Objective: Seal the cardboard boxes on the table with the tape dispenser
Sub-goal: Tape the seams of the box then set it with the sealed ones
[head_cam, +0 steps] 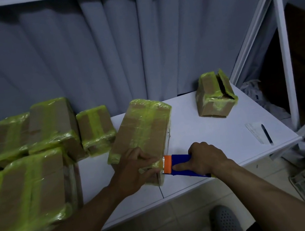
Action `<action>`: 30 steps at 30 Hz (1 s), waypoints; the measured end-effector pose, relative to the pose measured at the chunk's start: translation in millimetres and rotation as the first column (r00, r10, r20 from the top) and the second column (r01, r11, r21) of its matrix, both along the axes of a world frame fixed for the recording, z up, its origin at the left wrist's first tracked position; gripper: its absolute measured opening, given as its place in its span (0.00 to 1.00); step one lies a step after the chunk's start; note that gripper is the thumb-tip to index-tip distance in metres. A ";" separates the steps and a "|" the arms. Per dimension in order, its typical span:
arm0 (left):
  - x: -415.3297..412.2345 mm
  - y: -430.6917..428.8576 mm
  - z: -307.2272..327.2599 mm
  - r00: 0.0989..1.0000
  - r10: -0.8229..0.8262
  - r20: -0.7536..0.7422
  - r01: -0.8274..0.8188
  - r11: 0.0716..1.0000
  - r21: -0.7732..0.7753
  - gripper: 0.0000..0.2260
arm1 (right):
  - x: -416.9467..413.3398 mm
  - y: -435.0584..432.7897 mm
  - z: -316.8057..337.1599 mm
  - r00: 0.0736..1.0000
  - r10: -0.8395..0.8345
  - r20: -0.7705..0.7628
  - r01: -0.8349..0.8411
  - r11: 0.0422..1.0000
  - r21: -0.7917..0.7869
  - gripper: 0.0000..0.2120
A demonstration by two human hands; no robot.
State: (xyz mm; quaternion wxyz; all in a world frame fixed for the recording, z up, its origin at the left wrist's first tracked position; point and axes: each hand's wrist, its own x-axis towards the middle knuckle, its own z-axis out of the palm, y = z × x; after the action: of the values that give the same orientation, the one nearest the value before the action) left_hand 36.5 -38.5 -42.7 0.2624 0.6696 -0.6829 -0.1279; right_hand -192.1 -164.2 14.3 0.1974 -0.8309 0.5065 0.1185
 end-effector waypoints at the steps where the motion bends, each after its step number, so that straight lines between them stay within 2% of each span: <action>1: -2.0 0.1 0.4 1.000 0.003 -0.001 -0.003 1.000 -0.005 0.22 | 1.2 0.9 0.3 1.000 0.000 -0.008 0.000 1.000 -0.001 0.34; 5: -6.9 -0.1 0.9 1.000 -0.009 -0.012 0.010 1.000 0.022 0.23 | 4.9 6.9 0.3 1.000 -0.012 -0.023 0.013 1.000 0.014 0.34; 9: -5.7 -1.5 0.5 0.998 -0.033 -0.051 0.037 0.996 0.086 0.28 | 7.7 16.4 3.2 0.999 -0.009 -0.049 0.006 0.999 -0.043 0.32; 14: -8.3 -2.7 0.8 0.997 0.001 -0.073 0.003 0.998 0.062 0.17 | 10.0 30.5 3.6 0.996 0.008 -0.092 -0.024 0.984 -0.177 0.31; 18: -11.0 -3.1 4.0 0.998 0.028 -0.061 -0.026 0.999 0.035 0.16 | 9.0 34.6 4.8 0.988 0.061 -0.145 -0.103 0.946 -0.308 0.31; 22: -16.9 -2.6 7.2 0.987 0.084 -0.135 -0.079 0.996 0.042 0.14 | 8.2 39.5 0.9 0.967 0.102 -0.234 -0.187 0.905 -0.381 0.29; 25: -24.6 0.3 11.1 0.983 0.077 -0.167 -0.062 0.994 0.095 0.15 | 2.3 31.4 1.5 0.973 0.042 -0.229 -0.115 0.942 -0.316 0.28; 27: -26.6 0.0 15.2 0.980 0.096 -0.177 -0.074 0.990 0.123 0.20 | -6.7 22.8 6.1 0.982 -0.012 -0.188 -0.045 0.955 -0.295 0.27; 30: -21.6 -10.4 29.8 0.988 0.119 -0.096 -0.108 0.987 0.118 0.27 | -20.4 14.3 11.4 0.990 -0.119 -0.075 0.092 0.950 -0.298 0.28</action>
State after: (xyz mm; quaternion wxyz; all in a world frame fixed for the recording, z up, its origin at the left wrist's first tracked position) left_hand 14.8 -48.9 -12.9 0.2656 0.7139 -0.6209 -0.1853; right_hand -212.6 -149.9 25.7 0.0543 -0.8164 0.5707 0.0697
